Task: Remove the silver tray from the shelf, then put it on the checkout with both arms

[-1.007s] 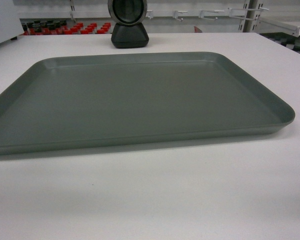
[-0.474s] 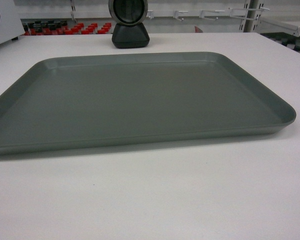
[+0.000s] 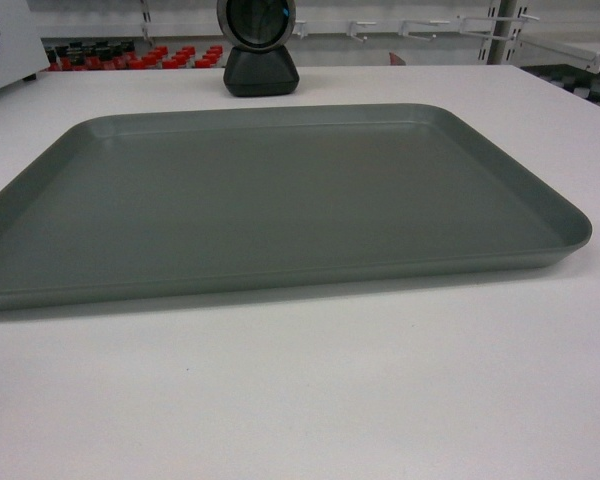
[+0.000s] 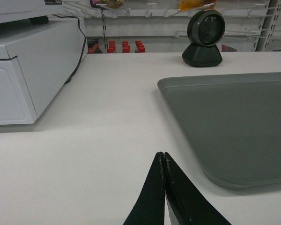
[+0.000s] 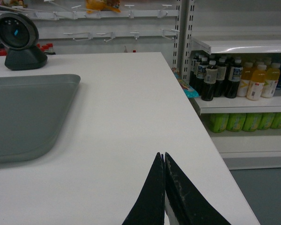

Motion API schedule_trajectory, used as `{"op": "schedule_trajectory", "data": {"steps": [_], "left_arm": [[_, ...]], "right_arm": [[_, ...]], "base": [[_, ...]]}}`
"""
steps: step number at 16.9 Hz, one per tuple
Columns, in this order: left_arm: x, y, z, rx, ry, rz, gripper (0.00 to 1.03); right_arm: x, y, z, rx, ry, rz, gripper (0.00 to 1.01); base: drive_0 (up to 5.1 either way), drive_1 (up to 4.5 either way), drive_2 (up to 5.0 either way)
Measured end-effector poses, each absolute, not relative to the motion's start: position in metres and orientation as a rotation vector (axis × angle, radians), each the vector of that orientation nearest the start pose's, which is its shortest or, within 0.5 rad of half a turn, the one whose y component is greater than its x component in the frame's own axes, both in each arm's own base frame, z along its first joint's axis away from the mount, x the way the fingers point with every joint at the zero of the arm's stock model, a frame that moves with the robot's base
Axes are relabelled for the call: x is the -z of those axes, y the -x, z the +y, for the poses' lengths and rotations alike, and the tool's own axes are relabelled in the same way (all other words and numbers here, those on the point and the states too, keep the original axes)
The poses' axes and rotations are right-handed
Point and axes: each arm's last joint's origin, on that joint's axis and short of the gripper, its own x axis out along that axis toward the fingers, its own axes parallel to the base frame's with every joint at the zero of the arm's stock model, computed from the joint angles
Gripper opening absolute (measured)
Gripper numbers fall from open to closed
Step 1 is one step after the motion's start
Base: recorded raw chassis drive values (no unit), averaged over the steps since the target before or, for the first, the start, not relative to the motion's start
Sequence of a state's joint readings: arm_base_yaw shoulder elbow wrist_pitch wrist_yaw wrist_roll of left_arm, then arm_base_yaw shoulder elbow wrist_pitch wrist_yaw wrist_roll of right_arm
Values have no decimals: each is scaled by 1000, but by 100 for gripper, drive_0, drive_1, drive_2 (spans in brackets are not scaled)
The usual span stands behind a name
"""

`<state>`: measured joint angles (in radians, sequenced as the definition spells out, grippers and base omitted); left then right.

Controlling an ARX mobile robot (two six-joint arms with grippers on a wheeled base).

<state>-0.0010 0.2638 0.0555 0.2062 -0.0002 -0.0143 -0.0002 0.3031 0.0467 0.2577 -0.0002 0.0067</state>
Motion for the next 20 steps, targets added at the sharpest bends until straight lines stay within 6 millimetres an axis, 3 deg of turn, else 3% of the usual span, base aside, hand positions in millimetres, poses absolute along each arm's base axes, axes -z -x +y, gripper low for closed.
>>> {"op": "schedule_trajectory", "data": {"steps": [6,8,11,16,20], "left_arm": [[-168,-108,0,-2,14,1,2],[-164,-98,0,1,14,22,2],[-166,-98,0,0,14,0,2],[-165,-98,0,1,15,5,3],[-165,-98,0,1,14,5,42]], "right_arm": [[-171,-110,0,0,-6,-15,2],[-170,-108,0,0,-6,-10,2],[-167,-97,0,2,-6,-7,2],[-167,-97,0,0,-6,-5,3],[-167,-97,0,0,-6,-5,40]], "base": [[0,0,0],[0,0,0],[0,0,0],[0,0,0],[0,0,0]]}}
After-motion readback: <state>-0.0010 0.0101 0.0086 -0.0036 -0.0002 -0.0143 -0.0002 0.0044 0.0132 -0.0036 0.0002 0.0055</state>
